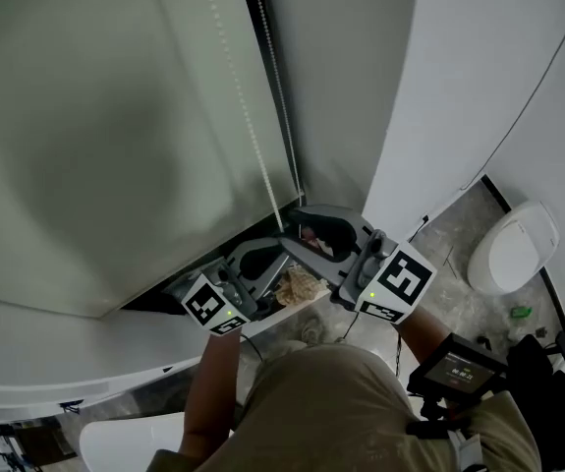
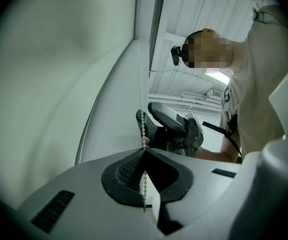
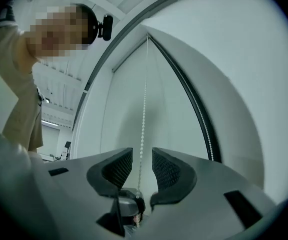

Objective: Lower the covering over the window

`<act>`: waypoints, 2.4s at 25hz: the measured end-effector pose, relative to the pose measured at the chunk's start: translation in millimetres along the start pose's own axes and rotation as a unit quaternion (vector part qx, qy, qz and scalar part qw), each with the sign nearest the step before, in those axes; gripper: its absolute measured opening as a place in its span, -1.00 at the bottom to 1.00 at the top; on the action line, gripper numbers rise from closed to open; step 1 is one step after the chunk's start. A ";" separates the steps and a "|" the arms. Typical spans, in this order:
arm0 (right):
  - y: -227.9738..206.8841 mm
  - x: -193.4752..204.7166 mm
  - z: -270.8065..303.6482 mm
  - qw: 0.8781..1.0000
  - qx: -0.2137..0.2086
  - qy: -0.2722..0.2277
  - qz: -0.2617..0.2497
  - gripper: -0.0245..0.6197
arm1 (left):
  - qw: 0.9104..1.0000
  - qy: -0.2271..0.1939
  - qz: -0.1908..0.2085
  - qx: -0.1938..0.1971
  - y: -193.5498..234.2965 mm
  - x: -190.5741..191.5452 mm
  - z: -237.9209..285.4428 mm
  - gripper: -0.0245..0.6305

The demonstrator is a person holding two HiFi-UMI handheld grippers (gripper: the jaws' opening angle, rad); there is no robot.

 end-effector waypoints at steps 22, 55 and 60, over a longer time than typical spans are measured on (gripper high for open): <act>5.8 62.5 5.7 0.992 -0.013 0.089 0.092 -0.90 | 0.997 -0.039 0.061 0.007 12.1 -85.5 20.9 -0.82; -15.6 57.6 -9.7 0.996 0.004 0.064 0.061 -0.90 | 0.997 -0.053 0.054 -0.018 21.6 -79.4 30.2 -0.44; -9.1 58.9 -8.4 0.996 -0.007 0.066 0.064 -0.90 | 0.998 -0.052 0.029 -0.004 17.8 -74.1 37.5 -0.85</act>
Point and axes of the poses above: the fingertips, and each gripper's own axes: z forward along the fingers, y to its left, x out of its underside, the point moved 2 cm from there along -z, backward along the fingers, and after that the axes turned 5 degrees about z, right-handed, at the moved point
